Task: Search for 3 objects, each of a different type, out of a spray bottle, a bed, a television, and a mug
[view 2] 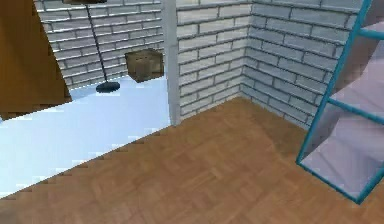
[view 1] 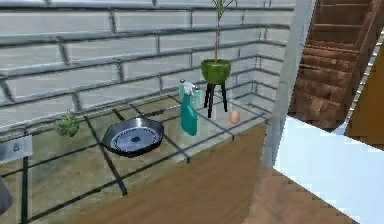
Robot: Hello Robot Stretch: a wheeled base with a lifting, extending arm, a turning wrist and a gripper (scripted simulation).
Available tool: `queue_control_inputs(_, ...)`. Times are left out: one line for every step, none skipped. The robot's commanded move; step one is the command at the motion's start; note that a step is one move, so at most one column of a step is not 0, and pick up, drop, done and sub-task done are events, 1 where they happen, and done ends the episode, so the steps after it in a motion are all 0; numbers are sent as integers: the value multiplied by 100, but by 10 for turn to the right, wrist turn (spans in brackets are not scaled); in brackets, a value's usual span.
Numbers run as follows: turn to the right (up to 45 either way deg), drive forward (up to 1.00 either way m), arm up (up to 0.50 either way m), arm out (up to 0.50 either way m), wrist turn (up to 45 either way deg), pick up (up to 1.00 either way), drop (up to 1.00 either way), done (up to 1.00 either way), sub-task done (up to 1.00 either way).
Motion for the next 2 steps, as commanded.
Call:
queue_control_inputs(0, 0, 0, 0, 0, 0, 0, 0, 100)
queue_control_inputs(-450, 0, 0, 0, 0, 0, 0, 0, 0)
